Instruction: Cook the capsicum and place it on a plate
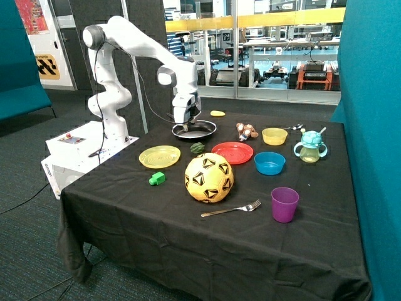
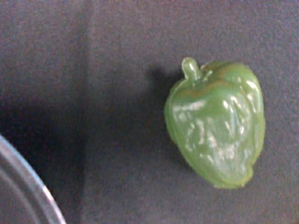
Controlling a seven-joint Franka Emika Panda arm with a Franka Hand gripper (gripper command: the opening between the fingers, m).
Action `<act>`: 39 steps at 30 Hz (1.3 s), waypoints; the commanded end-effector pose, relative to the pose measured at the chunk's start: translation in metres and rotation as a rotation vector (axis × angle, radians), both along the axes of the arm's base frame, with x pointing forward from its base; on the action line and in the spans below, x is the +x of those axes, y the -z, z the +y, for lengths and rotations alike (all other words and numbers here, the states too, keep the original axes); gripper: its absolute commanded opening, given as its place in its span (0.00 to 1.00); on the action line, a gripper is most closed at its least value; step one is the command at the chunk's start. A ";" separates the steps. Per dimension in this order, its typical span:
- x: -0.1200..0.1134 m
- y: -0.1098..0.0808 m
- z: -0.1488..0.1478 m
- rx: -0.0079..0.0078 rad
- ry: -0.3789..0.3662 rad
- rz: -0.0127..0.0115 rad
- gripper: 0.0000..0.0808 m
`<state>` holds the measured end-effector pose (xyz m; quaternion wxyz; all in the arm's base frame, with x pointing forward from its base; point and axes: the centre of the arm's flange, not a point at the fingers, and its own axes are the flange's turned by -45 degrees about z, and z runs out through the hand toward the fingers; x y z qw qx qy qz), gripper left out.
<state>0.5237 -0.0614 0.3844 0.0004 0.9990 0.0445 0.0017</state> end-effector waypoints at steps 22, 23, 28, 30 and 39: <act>0.034 0.029 0.011 0.0004 -0.179 0.0035 0.97; 0.035 0.032 0.012 0.0004 -0.199 0.0035 0.97; 0.038 0.038 0.014 0.0003 -0.239 0.0035 0.97; 0.039 0.039 0.014 0.0003 -0.261 0.0035 0.97; 0.031 0.053 0.009 0.0001 -0.331 0.0035 0.96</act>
